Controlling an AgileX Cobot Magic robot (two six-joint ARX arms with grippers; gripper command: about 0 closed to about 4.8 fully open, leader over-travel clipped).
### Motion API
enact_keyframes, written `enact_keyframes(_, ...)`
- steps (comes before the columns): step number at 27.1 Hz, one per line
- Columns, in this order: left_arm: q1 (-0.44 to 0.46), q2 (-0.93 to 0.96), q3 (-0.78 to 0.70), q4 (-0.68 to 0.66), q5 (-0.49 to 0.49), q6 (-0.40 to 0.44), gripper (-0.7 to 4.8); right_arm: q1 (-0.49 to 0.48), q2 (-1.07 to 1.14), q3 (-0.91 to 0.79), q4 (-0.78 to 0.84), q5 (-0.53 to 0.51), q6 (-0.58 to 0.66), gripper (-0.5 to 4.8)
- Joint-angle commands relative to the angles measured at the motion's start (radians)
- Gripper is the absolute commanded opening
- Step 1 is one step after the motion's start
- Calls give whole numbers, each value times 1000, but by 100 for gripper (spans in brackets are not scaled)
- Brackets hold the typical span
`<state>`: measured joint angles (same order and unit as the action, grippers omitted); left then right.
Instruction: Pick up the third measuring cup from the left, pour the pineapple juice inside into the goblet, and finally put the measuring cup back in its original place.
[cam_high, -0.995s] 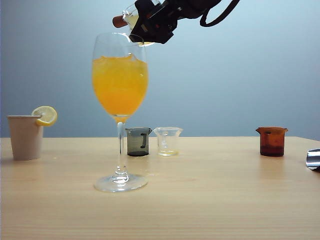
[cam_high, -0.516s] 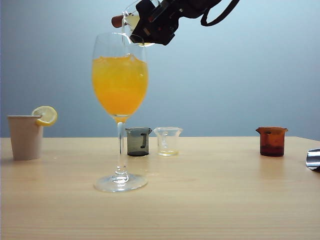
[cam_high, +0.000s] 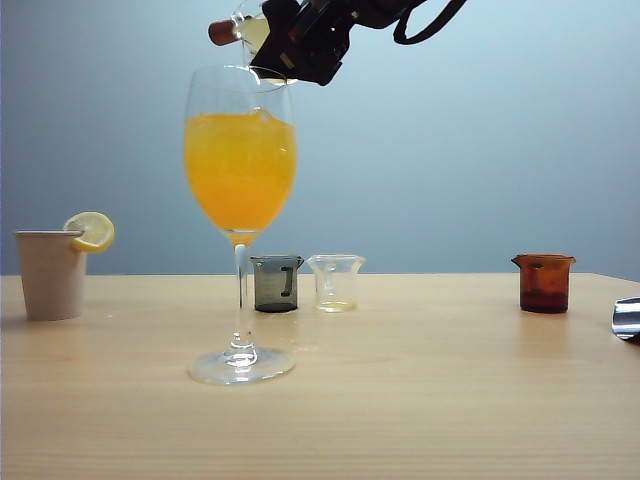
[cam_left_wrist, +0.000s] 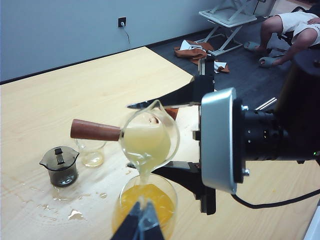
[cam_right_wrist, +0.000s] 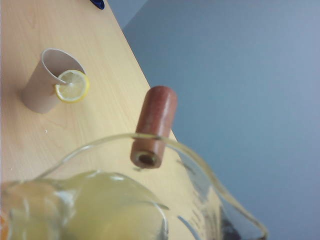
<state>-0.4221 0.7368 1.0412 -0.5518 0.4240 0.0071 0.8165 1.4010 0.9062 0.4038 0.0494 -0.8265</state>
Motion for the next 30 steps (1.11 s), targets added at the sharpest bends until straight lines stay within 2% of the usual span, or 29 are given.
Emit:
enact_keyframes(1,2,-2,4,-5,7,4,-5,2,-7,8,35,-2,-24,112)
enact_keyframes(14,2,-2,4,-13,7,4,-5,1,-7,8,43,0,-122,112)
enact_keyframes(30,2,-2,4,-13,7,5,-5,1,-7,8,50,0,-183,112)
